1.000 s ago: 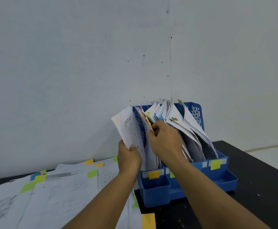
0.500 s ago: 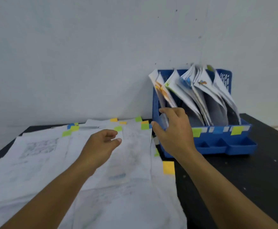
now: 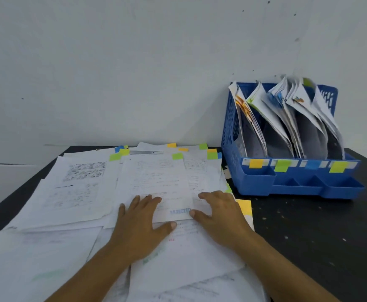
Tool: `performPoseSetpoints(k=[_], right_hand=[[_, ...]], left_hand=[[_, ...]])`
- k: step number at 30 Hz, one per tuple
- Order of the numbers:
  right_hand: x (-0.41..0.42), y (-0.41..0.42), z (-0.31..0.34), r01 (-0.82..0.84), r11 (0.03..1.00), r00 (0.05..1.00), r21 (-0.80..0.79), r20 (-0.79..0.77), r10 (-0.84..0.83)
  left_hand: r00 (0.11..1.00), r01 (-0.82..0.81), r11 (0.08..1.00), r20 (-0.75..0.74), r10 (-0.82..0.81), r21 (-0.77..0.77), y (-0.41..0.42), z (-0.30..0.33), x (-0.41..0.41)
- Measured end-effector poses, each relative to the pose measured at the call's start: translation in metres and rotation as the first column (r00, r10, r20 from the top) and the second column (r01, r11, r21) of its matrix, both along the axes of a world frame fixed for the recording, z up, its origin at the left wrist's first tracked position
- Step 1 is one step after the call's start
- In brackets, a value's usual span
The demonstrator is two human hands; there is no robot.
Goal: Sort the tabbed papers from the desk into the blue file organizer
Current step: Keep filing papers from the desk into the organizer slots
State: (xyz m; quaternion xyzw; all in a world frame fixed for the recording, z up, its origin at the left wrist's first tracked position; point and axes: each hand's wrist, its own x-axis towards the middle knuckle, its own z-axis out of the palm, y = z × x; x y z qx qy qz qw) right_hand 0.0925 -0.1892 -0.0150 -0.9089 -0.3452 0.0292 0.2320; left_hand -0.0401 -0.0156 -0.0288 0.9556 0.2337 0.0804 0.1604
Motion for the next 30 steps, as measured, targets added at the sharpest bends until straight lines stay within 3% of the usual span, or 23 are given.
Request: performPoseSetpoints(k=[6, 12, 15, 17, 20, 22, 26, 28, 30], right_hand=[[0.003, -0.005, -0.009, -0.013, 1.000, 1.000, -0.010, -0.002, 0.013], [0.004, -0.007, 0.001, 0.038, 0.968, 0.986, 0.246, -0.164, 0.003], [0.007, -0.003, 0.023, 0.166, 0.928, 0.961, 0.333, -0.266, -0.076], [0.023, 0.005, 0.032, 0.293, 0.872, 0.892, 0.391, -0.441, -0.101], [0.049, 0.019, 0.040, 0.518, 0.778, 0.614, 0.356, -0.788, -0.048], [0.055, 0.024, 0.044, 0.575, 0.733, 0.521, 0.364, -0.853, 0.015], [0.058, 0.031, 0.044, 0.543, 0.755, 0.597, 0.367, -0.801, -0.041], [0.052, 0.028, 0.047, 0.466, 0.781, 0.658, 0.416, -0.753, 0.009], [0.043, 0.019, 0.054, 0.378, 0.789, 0.741, 0.485, -0.669, 0.056]], left_hand=[[0.977, 0.044, 0.992, 0.201, -0.067, 0.115, -0.005, -0.006, 0.003], [0.888, 0.014, 0.983, 0.449, -0.096, 0.182, -0.003, 0.000, -0.001], [0.819, 0.056, 0.981, 0.554, -0.151, 0.184, -0.010, 0.007, -0.004], [0.759, 0.100, 0.968, 0.612, -0.224, 0.231, -0.016, 0.008, -0.003], [0.679, 0.193, 0.933, 0.646, -0.350, 0.302, -0.023, 0.002, -0.001], [0.645, 0.257, 0.898, 0.629, -0.435, 0.358, -0.025, -0.004, 0.002], [0.679, 0.399, 0.838, 0.495, -0.542, 0.372, -0.027, -0.010, -0.001], [0.771, 0.395, 0.887, 0.439, -0.462, 0.239, -0.025, -0.007, -0.005], [0.838, 0.323, 0.946, 0.470, -0.278, -0.015, -0.024, 0.003, -0.006]])
